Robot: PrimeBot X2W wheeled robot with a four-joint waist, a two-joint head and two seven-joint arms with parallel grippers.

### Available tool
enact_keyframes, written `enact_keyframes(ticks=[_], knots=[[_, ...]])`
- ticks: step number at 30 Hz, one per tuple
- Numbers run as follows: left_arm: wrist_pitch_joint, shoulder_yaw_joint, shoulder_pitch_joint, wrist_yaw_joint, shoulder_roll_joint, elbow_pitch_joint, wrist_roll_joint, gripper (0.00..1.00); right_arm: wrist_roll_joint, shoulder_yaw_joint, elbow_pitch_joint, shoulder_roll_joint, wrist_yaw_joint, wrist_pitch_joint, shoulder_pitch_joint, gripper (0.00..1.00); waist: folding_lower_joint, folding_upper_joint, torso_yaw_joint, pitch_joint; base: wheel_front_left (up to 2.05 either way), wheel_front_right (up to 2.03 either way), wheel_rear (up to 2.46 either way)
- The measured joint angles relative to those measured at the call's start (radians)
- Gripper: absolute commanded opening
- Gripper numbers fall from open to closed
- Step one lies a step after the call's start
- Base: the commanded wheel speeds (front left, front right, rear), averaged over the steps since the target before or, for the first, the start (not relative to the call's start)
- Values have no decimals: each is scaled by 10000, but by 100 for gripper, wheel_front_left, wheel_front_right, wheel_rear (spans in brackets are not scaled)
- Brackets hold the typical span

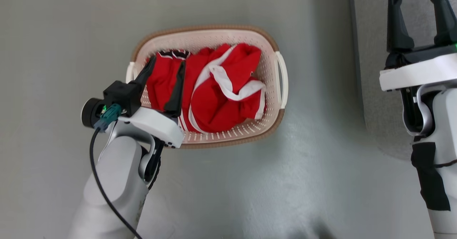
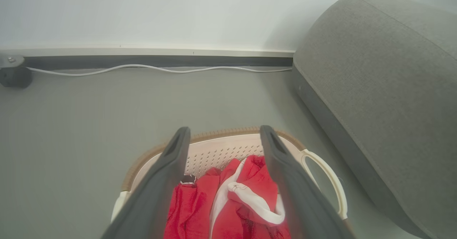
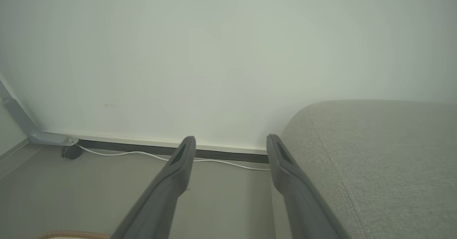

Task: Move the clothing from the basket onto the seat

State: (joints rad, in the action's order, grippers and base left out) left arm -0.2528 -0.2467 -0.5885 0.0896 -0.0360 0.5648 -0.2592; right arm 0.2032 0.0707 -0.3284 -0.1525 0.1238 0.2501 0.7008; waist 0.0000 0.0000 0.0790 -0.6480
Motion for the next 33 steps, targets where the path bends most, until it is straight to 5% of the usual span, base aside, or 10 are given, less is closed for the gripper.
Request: enact_keyframes(ticks=[20,33], knots=[[-29,-2234,-3501,259,-4,4688,-360,100,391,1049,911,621,0,13,1026,100,0,0,1304,-2093,0,0,0],[535,-2589,-5252,290,-255,6995,-506,100,740,1749,1507,920,0,46,1515,100,0,0,2215,-3047,0,0,0]])
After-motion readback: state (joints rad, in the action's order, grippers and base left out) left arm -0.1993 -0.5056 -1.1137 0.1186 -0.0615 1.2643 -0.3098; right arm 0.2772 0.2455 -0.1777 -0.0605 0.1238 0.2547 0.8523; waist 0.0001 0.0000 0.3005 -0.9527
